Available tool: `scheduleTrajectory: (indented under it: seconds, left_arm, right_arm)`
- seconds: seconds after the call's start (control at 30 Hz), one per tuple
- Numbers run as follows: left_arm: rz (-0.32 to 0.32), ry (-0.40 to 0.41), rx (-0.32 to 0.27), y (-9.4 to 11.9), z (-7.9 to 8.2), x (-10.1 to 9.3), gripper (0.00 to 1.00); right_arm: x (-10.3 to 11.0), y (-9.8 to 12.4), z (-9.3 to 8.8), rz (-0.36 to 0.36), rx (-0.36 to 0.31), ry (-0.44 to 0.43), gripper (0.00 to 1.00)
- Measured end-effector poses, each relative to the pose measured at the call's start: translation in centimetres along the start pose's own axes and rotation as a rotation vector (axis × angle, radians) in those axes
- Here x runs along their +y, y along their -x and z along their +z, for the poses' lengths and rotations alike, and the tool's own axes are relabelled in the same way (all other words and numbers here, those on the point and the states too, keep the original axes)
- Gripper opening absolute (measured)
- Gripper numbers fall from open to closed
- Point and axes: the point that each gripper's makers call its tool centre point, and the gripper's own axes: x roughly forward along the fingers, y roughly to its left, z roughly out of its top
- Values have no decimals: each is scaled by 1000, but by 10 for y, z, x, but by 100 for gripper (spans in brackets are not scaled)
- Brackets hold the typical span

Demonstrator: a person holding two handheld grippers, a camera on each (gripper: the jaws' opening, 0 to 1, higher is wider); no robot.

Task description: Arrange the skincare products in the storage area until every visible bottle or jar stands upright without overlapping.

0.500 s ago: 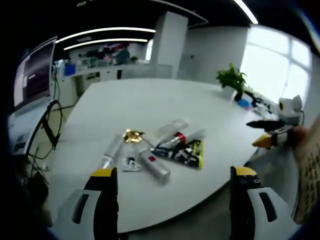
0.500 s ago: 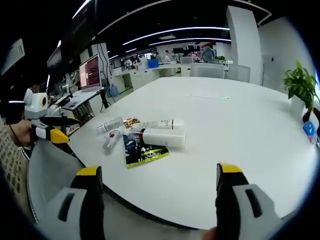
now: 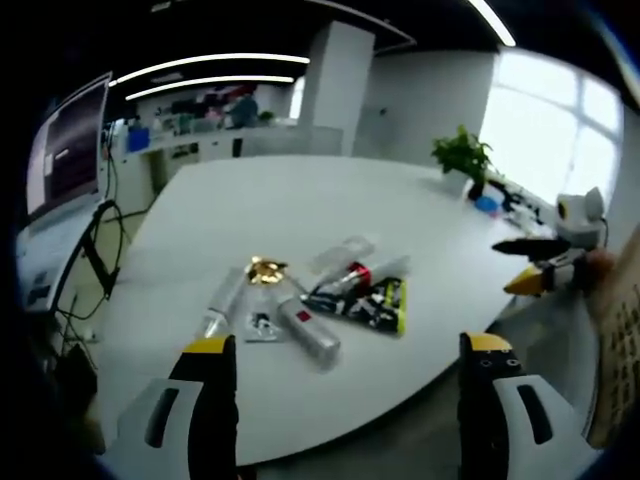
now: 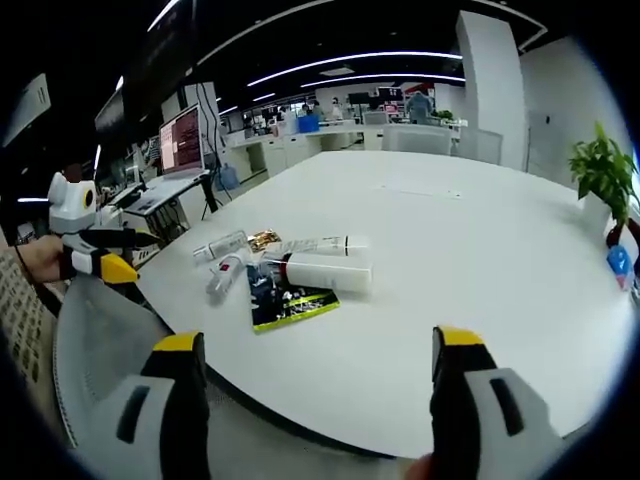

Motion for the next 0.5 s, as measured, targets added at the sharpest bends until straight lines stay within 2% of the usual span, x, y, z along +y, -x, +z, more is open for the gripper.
scheduleTrajectory:
  seconds: [0.3, 0.37, 0.5]
  left_arm:
    - [-5, -5, 3, 0, 0, -1, 90]
    - [-5, -7, 5, 0, 0, -1, 90]
    - [-7, 3, 7, 0, -1, 0, 89]
  right_arm:
    - [0, 0, -1, 6, 7, -14, 92]
    - [2, -1, -1, 23, 11, -72, 93]
    - [-1, -3, -4, 33, 41, -91, 89]
